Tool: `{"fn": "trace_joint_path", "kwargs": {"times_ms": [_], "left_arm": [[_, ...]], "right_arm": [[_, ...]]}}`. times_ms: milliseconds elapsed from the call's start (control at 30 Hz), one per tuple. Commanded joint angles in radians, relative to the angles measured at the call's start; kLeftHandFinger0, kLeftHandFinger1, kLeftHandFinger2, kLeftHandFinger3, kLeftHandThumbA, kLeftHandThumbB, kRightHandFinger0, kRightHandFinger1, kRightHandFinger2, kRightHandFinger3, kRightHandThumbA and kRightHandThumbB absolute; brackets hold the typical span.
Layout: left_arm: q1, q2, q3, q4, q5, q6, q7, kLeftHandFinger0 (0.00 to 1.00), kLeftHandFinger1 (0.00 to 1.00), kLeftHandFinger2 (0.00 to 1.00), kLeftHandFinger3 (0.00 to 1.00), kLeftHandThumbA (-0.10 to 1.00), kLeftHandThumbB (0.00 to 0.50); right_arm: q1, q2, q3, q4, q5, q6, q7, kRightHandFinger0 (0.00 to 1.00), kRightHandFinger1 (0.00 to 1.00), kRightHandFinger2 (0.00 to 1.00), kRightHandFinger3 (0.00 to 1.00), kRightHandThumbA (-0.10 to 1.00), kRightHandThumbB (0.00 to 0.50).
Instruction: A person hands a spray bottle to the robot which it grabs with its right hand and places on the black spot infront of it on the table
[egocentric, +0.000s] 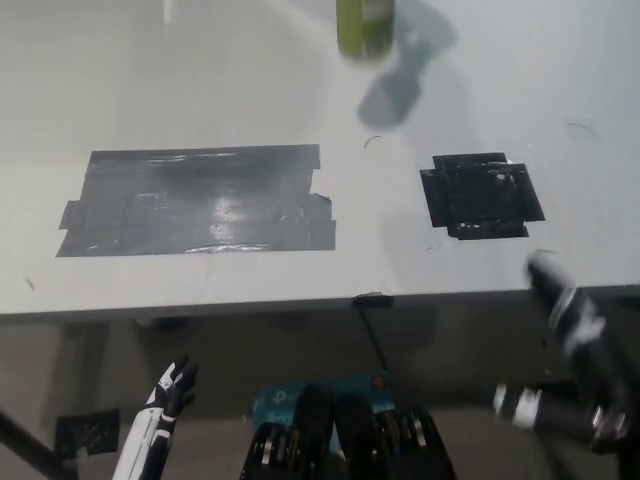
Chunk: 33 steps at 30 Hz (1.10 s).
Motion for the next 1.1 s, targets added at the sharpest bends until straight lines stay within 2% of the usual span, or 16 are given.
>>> {"fn": "trace_joint_path", "kwargs": {"times_ms": [0, 200, 233, 300, 367, 400, 533, 600, 633, 667, 700, 767, 800, 867, 933, 1067], "left_arm": [[-0.003, 0.010, -0.002, -0.027, 0.005, -0.026, -0.009, 1.00, 1.00, 1.00, 1.00, 1.00, 0.076], [0.005, 0.007, -0.003, -0.023, -0.001, -0.018, -0.014, 1.00, 1.00, 1.00, 1.00, 1.00, 0.101], [0.005, 0.007, -0.002, -0.022, -0.008, -0.016, -0.017, 1.00, 1.00, 1.00, 1.00, 1.00, 0.092], [0.019, 0.004, -0.003, -0.018, -0.018, -0.025, -0.021, 1.00, 1.00, 1.00, 1.00, 1.00, 0.099], [0.022, 0.004, -0.003, -0.017, -0.018, -0.026, -0.021, 1.00, 1.00, 1.00, 1.00, 1.00, 0.116], [0.023, 0.002, -0.002, -0.017, -0.025, -0.025, -0.023, 1.00, 1.00, 1.00, 1.00, 1.00, 0.112], [0.032, -0.003, -0.009, -0.010, -0.019, -0.033, -0.025, 1.00, 1.00, 1.00, 1.00, 1.00, 0.089], [0.031, -0.004, -0.007, -0.010, -0.021, -0.028, -0.028, 1.00, 1.00, 1.00, 1.00, 1.00, 0.088], [0.033, -0.006, -0.006, -0.012, -0.026, -0.024, -0.029, 1.00, 1.00, 1.00, 1.00, 0.99, 0.083], [0.034, -0.007, -0.005, -0.014, -0.038, -0.018, -0.034, 1.00, 1.00, 1.00, 1.00, 0.97, 0.073], [0.035, -0.012, -0.007, -0.014, -0.040, -0.015, -0.034, 1.00, 1.00, 1.00, 1.00, 0.97, 0.068], [0.039, -0.019, -0.011, -0.014, -0.041, -0.015, -0.033, 1.00, 1.00, 1.00, 1.00, 0.96, 0.069], [0.038, -0.020, -0.013, -0.009, -0.034, -0.028, -0.031, 1.00, 1.00, 1.00, 1.00, 0.98, 0.067], [0.035, -0.020, -0.013, -0.005, -0.032, -0.031, -0.032, 1.00, 1.00, 1.00, 1.00, 0.98, 0.077], [0.032, -0.021, -0.014, -0.011, -0.039, -0.019, -0.036, 1.00, 1.00, 1.00, 1.00, 0.97, 0.068], [0.034, -0.026, -0.013, -0.018, -0.035, -0.014, -0.032, 1.00, 1.00, 1.00, 1.00, 0.96, 0.076]], "right_arm": [[-0.189, -0.011, -0.066, -0.044, 0.121, 0.193, -0.020, 1.00, 1.00, 1.00, 1.00, 1.00, 0.329], [-0.397, 0.013, -0.094, 0.137, 0.102, 0.281, -0.041, 1.00, 1.00, 1.00, 1.00, 0.96, 0.351], [-0.428, 0.018, -0.100, 0.178, 0.100, 0.283, -0.049, 1.00, 1.00, 1.00, 1.00, 0.96, 0.353], [-0.490, 0.020, -0.100, 0.296, 0.074, 0.263, -0.058, 1.00, 1.00, 1.00, 1.00, 0.98, 0.314], [-0.538, 0.021, -0.097, 0.384, 0.055, 0.241, -0.064, 1.00, 1.00, 1.00, 1.00, 1.00, 0.300], [-0.567, 0.021, -0.093, 0.433, 0.053, 0.241, -0.062, 1.00, 1.00, 1.00, 1.00, 1.00, 0.333], [-0.669, 0.025, -0.061, 0.618, 0.000, 0.229, -0.083, 1.00, 1.00, 1.00, 1.00, 1.00, 0.385], [-0.717, 0.041, -0.075, 0.709, 0.032, 0.216, -0.077, 1.00, 1.00, 1.00, 1.00, 1.00, 0.376], [-0.742, 0.051, -0.085, 0.757, 0.055, 0.214, -0.069, 1.00, 1.00, 1.00, 1.00, 0.96, 0.392], [-0.768, 0.053, -0.081, 0.798, 0.059, 0.223, -0.058, 1.00, 1.00, 1.00, 1.00, 0.97, 0.412], [-0.787, 0.055, -0.080, 0.829, 0.070, 0.222, -0.040, 1.00, 1.00, 1.00, 1.00, 0.97, 0.376], [-0.817, 0.065, -0.074, 0.869, 0.070, 0.214, -0.034, 1.00, 1.00, 1.00, 1.00, 0.95, 0.411], [-0.828, 0.070, -0.067, 0.869, 0.071, 0.227, -0.026, 1.00, 1.00, 1.00, 1.00, 0.95, 0.445], [-0.854, 0.075, -0.049, 0.890, 0.059, 0.218, -0.012, 1.00, 1.00, 1.00, 1.00, 0.98, 0.483], [-0.886, 0.086, -0.041, 0.912, 0.053, 0.229, -0.012, 1.00, 1.00, 1.00, 1.00, 0.97, 0.500], [-0.942, 0.115, -0.043, 0.966, 0.055, 0.232, -0.025, 1.00, 1.00, 1.00, 1.00, 0.94, 0.500]]}}
